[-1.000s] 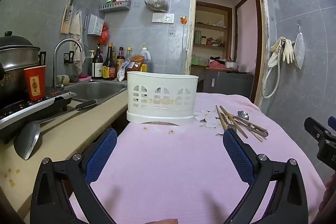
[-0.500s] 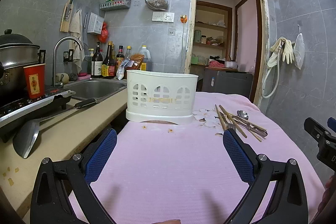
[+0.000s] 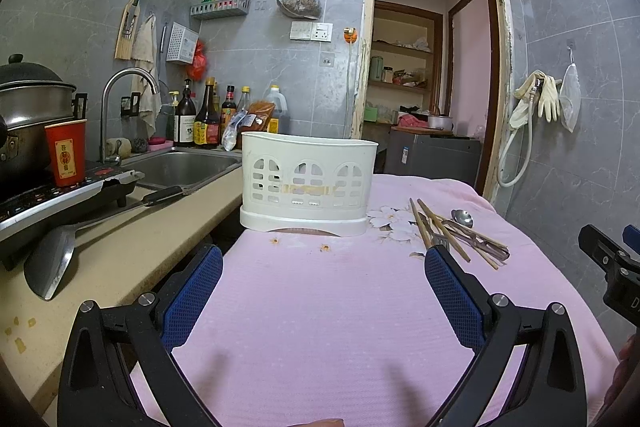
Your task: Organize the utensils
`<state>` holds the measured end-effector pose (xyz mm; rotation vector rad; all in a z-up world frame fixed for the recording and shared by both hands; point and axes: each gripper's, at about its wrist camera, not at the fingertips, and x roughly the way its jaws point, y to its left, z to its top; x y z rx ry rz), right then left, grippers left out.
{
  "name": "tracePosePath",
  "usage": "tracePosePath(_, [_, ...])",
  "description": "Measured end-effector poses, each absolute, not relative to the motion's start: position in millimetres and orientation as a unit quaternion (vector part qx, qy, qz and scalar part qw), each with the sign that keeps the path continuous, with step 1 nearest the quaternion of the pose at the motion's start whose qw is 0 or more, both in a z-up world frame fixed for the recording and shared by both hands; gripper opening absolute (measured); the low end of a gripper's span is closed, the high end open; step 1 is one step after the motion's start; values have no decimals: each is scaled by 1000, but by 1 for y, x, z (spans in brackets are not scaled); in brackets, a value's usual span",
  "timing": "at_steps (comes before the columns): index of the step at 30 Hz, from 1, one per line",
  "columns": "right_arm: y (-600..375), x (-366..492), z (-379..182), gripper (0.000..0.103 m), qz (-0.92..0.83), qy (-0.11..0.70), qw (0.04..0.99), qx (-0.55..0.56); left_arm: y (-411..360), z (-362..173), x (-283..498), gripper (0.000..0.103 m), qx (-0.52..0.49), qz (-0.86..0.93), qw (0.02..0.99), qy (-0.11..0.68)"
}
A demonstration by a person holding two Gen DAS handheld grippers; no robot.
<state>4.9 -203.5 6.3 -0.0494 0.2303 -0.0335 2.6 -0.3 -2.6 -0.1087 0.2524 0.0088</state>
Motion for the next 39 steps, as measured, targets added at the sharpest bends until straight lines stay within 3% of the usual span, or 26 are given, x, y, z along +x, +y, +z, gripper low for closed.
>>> tracePosePath(39, [-191,4,1,103,-12,120,992,-24,-2,-15,4,99,-56,3,990,130])
